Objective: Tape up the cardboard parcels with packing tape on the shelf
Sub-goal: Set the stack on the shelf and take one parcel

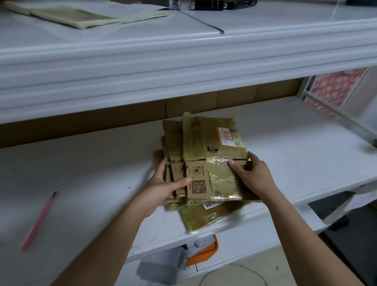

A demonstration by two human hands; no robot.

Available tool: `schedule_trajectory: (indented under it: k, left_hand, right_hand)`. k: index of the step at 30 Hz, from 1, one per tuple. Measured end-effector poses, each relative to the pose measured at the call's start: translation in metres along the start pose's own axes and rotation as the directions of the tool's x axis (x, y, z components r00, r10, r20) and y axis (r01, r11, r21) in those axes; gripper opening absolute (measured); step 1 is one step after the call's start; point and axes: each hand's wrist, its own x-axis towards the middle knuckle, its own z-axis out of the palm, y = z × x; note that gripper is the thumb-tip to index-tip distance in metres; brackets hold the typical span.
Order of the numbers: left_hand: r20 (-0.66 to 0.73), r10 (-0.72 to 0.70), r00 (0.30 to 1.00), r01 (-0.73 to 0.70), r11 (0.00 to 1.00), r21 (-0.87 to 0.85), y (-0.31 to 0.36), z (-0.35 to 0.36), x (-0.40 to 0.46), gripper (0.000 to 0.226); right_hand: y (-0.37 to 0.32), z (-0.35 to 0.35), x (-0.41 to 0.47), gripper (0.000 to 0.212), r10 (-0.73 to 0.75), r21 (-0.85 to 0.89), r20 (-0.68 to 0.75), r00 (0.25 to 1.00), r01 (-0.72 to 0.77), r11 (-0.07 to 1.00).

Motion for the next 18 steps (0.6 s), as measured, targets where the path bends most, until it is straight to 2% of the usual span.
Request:
schedule_trajectory:
  k: [3, 6, 8, 10, 14, 16, 18]
  left_hand:
    - [0.000, 0.010, 1.000, -0.010, 0.999, 0.040, 0.006, 0.000, -0.003, 0.122]
    - [-0.036, 0.049, 0.998, -0.045, 0.993, 0.110, 0.013, -0.005, -0.010, 0.087]
    - [-0.034, 0.039, 0.999, -0.035, 0.995, 0.094, 0.018, -0.011, -0.017, 0.061]
    - [-0.053, 0.030, 0.998, -0.027, 0.998, 0.057, 0.021, -0.020, -0.024, 0.045]
    - [-0.172, 0.069, 0.983, -0.082, 0.994, -0.068, 0.022, -0.042, -0.037, 0.043]
    - [-0.237, 0.098, 0.967, -0.131, 0.983, -0.129, 0.023, -0.056, -0.045, 0.044]
    - [-0.307, 0.120, 0.944, -0.179, 0.969, -0.170, 0.023, -0.073, -0.053, 0.034]
  right_hand:
    - [-0.004, -0.004, 0.001, 0.055, -0.103, -0.022, -0.087, 0.991, 0.101, 0.995]
    - [-0.019, -0.003, -0.002, 0.048, -0.227, 0.046, -0.151, 0.962, 0.237, 0.970]
    - [-0.032, 0.000, -0.006, 0.045, -0.305, 0.096, -0.176, 0.936, 0.324, 0.941]
    - [-0.046, 0.005, -0.010, 0.041, -0.372, 0.135, -0.191, 0.908, 0.400, 0.907]
    - [-0.071, 0.021, -0.019, 0.036, -0.370, 0.305, -0.190, 0.909, 0.413, 0.858]
    - [-0.082, 0.033, -0.024, 0.037, -0.372, 0.331, -0.152, 0.916, 0.402, 0.854]
    - [-0.093, 0.047, -0.029, 0.039, -0.399, 0.337, -0.091, 0.912, 0.406, 0.850]
